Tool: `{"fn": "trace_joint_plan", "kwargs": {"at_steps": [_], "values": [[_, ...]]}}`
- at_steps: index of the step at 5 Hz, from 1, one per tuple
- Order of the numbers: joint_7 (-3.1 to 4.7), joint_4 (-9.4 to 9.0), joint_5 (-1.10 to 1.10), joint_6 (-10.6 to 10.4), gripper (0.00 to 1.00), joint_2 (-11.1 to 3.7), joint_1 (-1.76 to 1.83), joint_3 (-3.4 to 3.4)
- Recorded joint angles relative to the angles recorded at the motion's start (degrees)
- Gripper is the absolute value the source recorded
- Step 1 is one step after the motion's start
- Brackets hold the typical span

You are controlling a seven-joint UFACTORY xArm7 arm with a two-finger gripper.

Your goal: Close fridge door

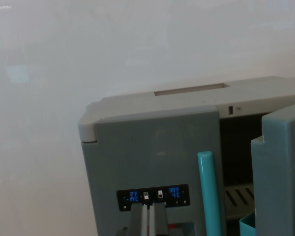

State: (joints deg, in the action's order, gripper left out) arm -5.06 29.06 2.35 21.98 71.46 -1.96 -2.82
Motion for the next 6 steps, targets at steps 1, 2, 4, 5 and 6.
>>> {"fn": "trace_joint_plan", "kwargs": {"at_steps": [1,2,4,5,6], "values": [[0.0,0.0,0.0,0.01,1.0,0.0,0.0,0.02],[0.0,0.0,0.0,0.01,1.0,0.0,0.0,0.02],[0.0,0.0,0.0,0.01,1.0,0.0,0.0,0.69],[0.0,0.0,0.0,0.01,1.0,-0.02,0.0,3.49],[0.0,0.0,0.0,0.01,1.0,-0.02,0.0,3.49]]}}
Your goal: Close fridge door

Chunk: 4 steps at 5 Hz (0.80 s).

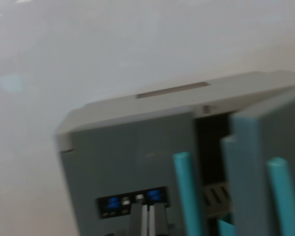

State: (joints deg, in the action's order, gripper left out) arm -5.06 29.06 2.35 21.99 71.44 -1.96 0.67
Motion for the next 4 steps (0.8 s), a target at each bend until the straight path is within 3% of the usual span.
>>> {"fn": "trace_joint_plan", "kwargs": {"at_steps": [1,2,3,4], "values": [[0.0,0.0,0.0,0.0,1.0,-0.05,0.0,3.76],[0.0,0.0,0.0,0.0,1.0,-0.05,0.0,3.76],[0.0,0.0,0.0,0.01,1.0,-0.33,0.0,8.53],[0.0,0.0,0.0,0.01,1.0,-0.33,0.0,8.53]]}}
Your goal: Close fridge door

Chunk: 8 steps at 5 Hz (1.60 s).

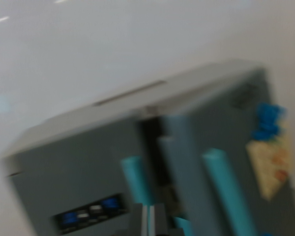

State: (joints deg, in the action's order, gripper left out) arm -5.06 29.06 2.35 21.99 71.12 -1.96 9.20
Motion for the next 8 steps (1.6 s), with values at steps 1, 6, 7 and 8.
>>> {"fn": "trace_joint_plan", "kwargs": {"at_steps": [1,6,7,8], "values": [[0.0,-0.01,0.0,0.0,1.0,-2.12,0.0,5.0],[0.0,0.0,0.0,0.0,1.0,-10.78,0.0,10.08],[0.0,0.23,0.0,-0.01,1.0,-14.92,0.0,10.88],[0.0,0.23,0.0,-0.01,1.0,-14.92,0.0,10.88]]}}
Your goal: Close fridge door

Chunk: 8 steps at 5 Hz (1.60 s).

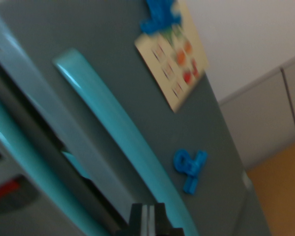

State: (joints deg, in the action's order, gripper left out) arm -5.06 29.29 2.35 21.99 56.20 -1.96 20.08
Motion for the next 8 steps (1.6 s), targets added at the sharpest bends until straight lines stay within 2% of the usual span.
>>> {"fn": "trace_joint_plan", "kwargs": {"at_steps": [1,2,3,4,5,6,7,8], "values": [[0.0,1.37,0.0,-0.01,1.0,-3.95,0.0,0.13],[0.0,1.37,0.0,-0.01,1.0,-3.95,0.0,0.13],[0.0,4.36,0.0,-0.01,1.0,-8.67,0.0,0.22],[0.0,4.36,0.0,-0.01,1.0,-8.67,0.0,0.22],[0.0,7.02,0.0,-0.01,1.0,-13.57,0.0,0.22],[0.0,7.02,0.0,-0.01,1.0,-13.57,0.0,0.22],[0.0,9.42,0.0,-0.02,1.0,-17.73,0.0,0.22],[0.0,9.42,0.0,-0.02,1.0,-17.73,0.0,0.22]]}}
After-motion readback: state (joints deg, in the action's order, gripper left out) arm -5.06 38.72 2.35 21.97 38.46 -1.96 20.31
